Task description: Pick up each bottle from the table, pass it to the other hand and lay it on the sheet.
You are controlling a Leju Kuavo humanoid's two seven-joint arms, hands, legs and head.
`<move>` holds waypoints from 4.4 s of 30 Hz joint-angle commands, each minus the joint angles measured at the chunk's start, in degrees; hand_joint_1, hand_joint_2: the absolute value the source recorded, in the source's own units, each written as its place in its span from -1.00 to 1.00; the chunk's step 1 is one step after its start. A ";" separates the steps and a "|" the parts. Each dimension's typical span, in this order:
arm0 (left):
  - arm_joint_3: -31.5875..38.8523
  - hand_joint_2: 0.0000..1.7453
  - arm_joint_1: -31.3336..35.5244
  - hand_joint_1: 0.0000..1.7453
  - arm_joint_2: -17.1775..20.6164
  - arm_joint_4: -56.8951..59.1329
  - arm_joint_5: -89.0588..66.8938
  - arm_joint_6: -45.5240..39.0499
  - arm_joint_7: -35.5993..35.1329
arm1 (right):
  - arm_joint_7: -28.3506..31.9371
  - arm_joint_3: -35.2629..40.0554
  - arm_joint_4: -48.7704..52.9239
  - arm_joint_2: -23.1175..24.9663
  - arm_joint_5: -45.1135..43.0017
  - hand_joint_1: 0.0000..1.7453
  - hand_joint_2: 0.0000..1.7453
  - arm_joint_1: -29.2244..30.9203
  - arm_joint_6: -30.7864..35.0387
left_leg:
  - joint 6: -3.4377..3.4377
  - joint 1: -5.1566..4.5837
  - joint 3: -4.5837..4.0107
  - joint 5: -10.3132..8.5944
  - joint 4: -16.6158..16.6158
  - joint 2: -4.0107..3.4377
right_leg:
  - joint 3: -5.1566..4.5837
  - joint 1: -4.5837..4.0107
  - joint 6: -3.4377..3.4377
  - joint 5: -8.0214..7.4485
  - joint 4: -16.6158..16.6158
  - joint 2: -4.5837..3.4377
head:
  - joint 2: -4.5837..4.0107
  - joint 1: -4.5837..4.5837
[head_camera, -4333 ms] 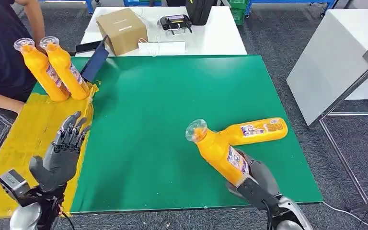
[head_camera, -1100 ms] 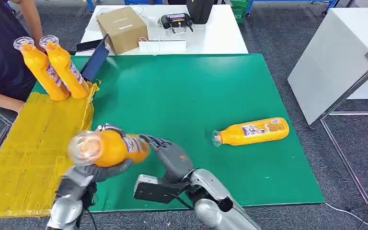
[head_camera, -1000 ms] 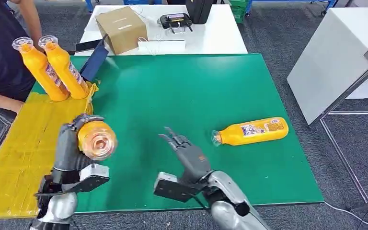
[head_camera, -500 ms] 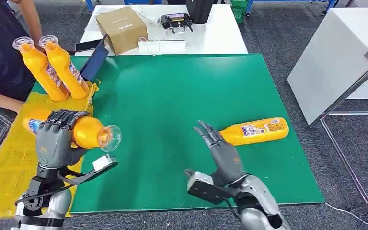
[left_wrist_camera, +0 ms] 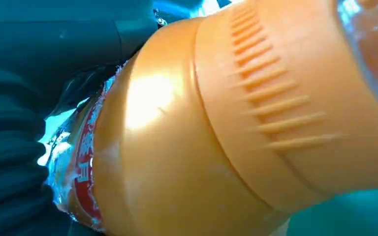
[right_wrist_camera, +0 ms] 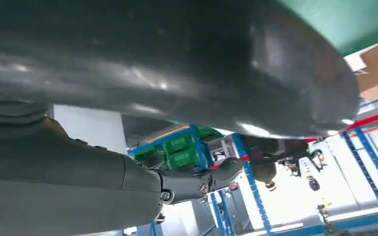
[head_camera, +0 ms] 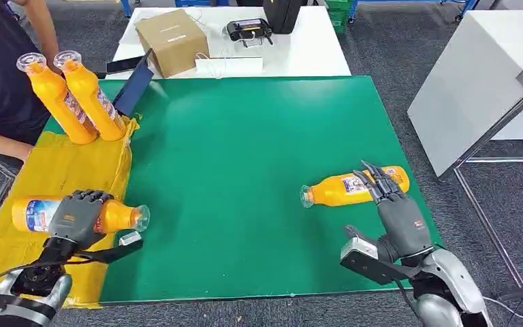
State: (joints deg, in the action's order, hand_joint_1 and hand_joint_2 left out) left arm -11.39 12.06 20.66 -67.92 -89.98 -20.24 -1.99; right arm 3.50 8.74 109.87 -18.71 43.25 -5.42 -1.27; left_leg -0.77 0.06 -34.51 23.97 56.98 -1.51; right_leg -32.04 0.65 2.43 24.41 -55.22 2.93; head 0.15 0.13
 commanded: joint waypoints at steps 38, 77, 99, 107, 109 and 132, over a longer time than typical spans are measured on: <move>13.39 -1.00 9.34 -1.00 -12.75 1.09 49.54 15.33 28.06 | -2.09 -0.70 -29.22 -9.69 0.47 -1.00 1.00 14.34 -9.95 | -0.04 0.02 0.14 -0.02 0.03 0.32 | 0.30 -0.01 0.01 0.00 0.06 -0.04 | 0.00 0.00; 11.13 -1.00 4.60 -1.00 -18.41 -19.96 86.77 32.18 23.09 | -1.17 9.59 -53.15 -7.39 9.26 -1.00 1.00 31.33 -8.18 | -0.04 -0.09 0.18 -0.02 0.00 -0.02 | 0.26 0.07 0.02 -0.11 0.08 -0.40 | 0.00 0.00; 12.69 -1.00 5.49 -1.00 -18.57 -17.89 88.35 33.08 25.39 | 0.85 13.78 -68.19 -3.28 11.76 -1.00 1.00 40.48 -7.11 | -0.08 -0.13 0.09 -0.04 0.05 0.01 | 0.18 0.11 0.04 -0.10 -0.01 -0.30 | 0.00 0.00; 12.60 -1.00 5.31 -1.00 -18.55 -18.28 88.41 33.16 25.40 | 0.89 14.33 -69.16 -2.78 12.11 -1.00 1.00 41.32 -6.90 | -0.11 -0.15 -0.01 -0.08 0.05 0.09 | 0.11 0.11 0.08 -0.09 -0.01 -0.12 | 0.00 0.00; 12.71 -1.00 5.22 -1.00 -18.44 -18.48 88.73 33.34 25.51 | 0.92 14.85 -70.03 -2.35 12.26 -1.00 1.00 42.16 -6.78 | -0.11 -0.16 0.02 -0.08 0.04 0.09 | 0.13 0.13 0.08 -0.09 -0.01 -0.14 | 0.00 0.00; 10.87 -1.00 8.34 -1.00 -17.89 -14.17 92.28 35.32 25.66 | 3.65 25.08 -86.33 1.54 15.20 -1.00 1.00 45.46 -10.68 | -0.08 -0.10 0.20 -0.11 -0.03 0.23 | 0.34 0.08 0.01 -0.07 0.06 -0.12 | 0.00 -0.02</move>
State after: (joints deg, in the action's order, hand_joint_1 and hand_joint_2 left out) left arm 0.94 17.45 2.69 -88.00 1.86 14.43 23.21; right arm 6.25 27.13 34.14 -19.63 57.86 38.98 -8.96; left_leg -0.96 -0.12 -34.57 23.82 57.02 -1.40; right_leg -31.99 0.78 2.58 24.31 -55.25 3.05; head 0.15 0.11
